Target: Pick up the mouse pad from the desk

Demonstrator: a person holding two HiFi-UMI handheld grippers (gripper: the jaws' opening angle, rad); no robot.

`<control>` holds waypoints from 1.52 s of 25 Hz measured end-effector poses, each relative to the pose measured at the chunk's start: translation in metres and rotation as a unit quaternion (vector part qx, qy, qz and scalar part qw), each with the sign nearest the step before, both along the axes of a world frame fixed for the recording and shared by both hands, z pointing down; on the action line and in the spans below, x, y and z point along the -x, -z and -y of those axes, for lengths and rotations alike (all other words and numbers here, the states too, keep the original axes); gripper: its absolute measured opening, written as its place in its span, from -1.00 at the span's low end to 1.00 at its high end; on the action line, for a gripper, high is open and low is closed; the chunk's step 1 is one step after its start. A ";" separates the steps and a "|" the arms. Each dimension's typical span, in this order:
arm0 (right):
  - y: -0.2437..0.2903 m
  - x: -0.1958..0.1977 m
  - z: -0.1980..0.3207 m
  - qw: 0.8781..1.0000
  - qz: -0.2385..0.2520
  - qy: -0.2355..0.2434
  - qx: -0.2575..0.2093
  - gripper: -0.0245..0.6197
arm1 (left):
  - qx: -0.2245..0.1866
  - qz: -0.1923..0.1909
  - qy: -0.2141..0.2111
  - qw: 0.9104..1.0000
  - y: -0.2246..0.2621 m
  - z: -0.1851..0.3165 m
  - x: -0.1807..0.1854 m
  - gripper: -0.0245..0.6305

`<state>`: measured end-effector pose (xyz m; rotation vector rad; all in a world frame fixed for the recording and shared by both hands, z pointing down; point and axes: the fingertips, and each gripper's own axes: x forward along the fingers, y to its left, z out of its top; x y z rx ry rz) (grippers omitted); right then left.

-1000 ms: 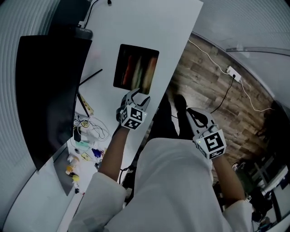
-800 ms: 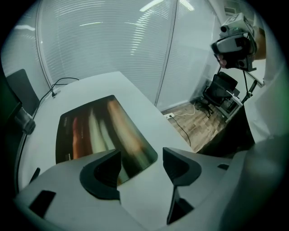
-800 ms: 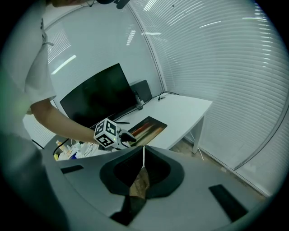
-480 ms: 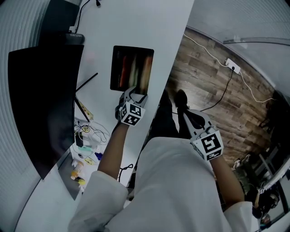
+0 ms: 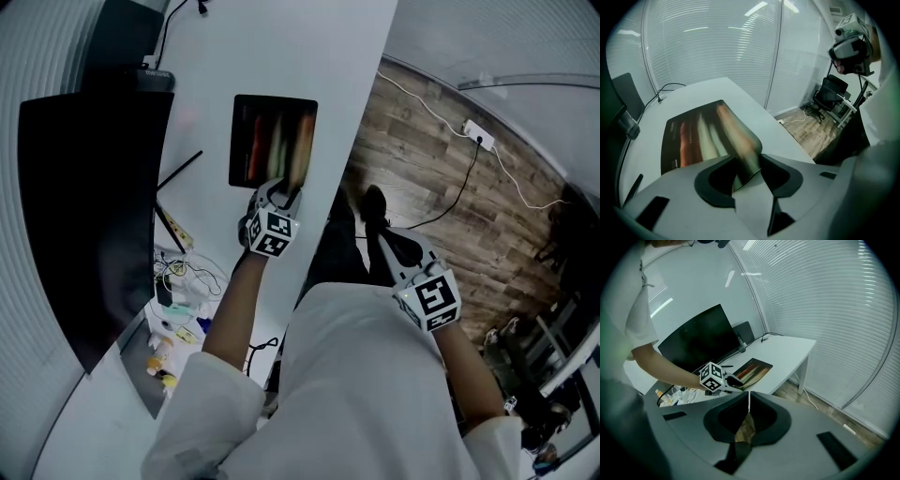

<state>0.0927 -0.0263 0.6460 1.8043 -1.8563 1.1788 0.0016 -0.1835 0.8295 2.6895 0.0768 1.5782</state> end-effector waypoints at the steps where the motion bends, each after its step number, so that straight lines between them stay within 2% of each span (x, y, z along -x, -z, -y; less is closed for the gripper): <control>1: 0.000 0.001 0.000 1.000 -0.001 0.000 0.000 -0.82 | -0.001 0.000 0.004 1.000 0.000 0.003 0.000 -0.42; 4: 0.001 0.001 0.000 1.000 -0.005 0.001 0.000 -0.82 | -0.002 0.001 0.024 1.000 -0.001 0.014 0.000 -0.71; 5: 0.002 0.001 0.000 1.000 -0.007 0.000 0.000 -0.82 | 0.000 0.002 0.030 1.000 -0.001 0.016 -0.001 -0.74; 11: 0.011 -0.005 0.003 1.000 -0.019 -0.006 -0.008 -0.82 | 0.011 -0.012 0.059 0.998 0.013 0.023 -0.001 -0.79; 19: 0.028 -0.008 0.012 0.999 -0.046 0.008 -0.026 -0.82 | -0.004 -0.066 0.102 0.993 0.064 0.045 -0.009 -0.81; 30: 0.057 -0.018 0.032 0.995 -0.073 0.018 -0.066 -0.82 | -0.046 -0.152 0.162 0.974 0.156 0.068 0.000 -0.81; 38: 0.074 -0.023 0.052 0.991 -0.080 0.059 -0.094 -0.82 | -0.038 -0.196 0.211 0.957 0.207 0.052 0.012 -0.81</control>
